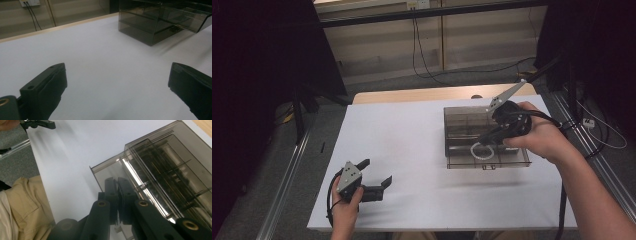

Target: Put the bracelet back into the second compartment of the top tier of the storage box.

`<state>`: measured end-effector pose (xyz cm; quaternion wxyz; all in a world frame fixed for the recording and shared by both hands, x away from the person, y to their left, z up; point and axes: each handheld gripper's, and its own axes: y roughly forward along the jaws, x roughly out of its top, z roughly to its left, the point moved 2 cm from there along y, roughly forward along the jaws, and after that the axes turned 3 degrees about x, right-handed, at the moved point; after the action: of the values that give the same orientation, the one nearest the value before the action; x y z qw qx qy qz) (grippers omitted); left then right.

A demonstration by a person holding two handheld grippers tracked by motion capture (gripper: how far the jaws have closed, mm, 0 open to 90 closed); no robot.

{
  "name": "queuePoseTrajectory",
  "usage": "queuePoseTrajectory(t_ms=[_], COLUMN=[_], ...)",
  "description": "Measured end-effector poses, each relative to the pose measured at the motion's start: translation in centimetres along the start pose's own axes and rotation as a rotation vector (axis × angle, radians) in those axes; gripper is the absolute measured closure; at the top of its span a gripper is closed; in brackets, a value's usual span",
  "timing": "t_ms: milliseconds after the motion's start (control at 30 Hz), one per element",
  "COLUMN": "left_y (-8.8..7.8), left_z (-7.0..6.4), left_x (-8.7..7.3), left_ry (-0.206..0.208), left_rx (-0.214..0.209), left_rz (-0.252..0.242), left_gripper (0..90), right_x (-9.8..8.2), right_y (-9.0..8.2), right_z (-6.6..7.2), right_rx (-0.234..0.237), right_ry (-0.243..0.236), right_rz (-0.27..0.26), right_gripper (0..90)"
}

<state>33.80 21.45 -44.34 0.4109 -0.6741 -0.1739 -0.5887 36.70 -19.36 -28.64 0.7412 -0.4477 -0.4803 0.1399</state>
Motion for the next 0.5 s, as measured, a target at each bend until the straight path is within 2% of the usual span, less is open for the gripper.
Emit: queuePoseTrajectory(t_ms=[500], left_y=[0.0], left_z=[0.1], left_x=[-0.1], left_ry=[-0.001], left_rx=[0.002], left_rz=[0.001], left_gripper=[2.4], right_x=[-0.2], right_y=[0.5], right_z=[-1.3], right_rx=[-0.034], right_ry=[0.009], right_rz=[0.005], right_gripper=[87.2])
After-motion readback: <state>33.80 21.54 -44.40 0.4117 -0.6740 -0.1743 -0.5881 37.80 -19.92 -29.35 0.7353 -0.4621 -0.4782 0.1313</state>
